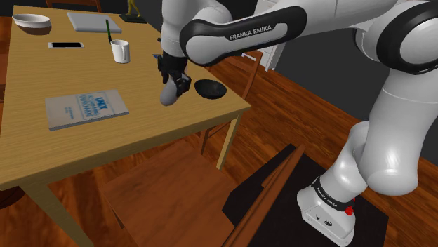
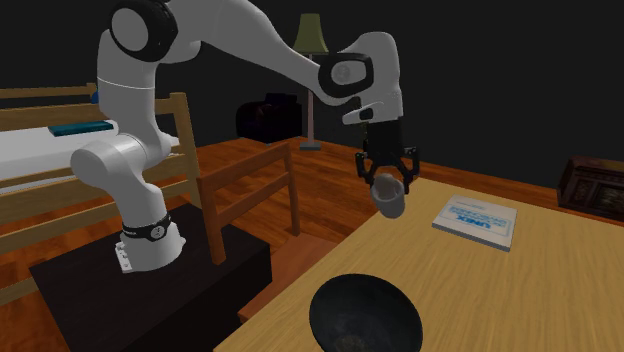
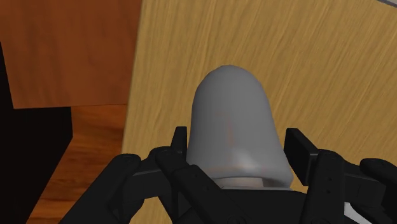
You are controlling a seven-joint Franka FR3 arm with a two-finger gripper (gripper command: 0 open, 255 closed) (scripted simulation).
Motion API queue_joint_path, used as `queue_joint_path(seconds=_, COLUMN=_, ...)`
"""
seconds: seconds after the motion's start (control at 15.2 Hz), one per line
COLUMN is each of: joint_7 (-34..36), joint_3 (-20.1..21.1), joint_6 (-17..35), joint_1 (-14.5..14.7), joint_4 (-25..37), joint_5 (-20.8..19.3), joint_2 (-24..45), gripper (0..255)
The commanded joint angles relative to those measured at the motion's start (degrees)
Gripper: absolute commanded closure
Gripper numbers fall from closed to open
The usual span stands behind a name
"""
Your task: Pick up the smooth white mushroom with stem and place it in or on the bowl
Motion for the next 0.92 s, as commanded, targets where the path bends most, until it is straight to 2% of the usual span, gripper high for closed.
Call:
queue_joint_path(seconds=0.0, joint_7=-0.3, joint_3=0.1, joint_6=-1.2, joint_1=0.0, joint_4=0.8, joint_5=0.2, joint_2=-0.5, gripper=255)
queue_joint_path(seconds=0.2, joint_7=-0.7, joint_3=0.1, joint_6=-2.7, joint_1=0.0, joint_4=1.9, joint_5=0.5, joint_2=-0.9, gripper=255)
queue_joint_path(seconds=0.86, joint_7=-13.7, joint_3=-3.8, joint_6=1.8, joint_1=-8.4, joint_4=-4.6, joint_5=3.8, joint_2=-5.5, gripper=255)
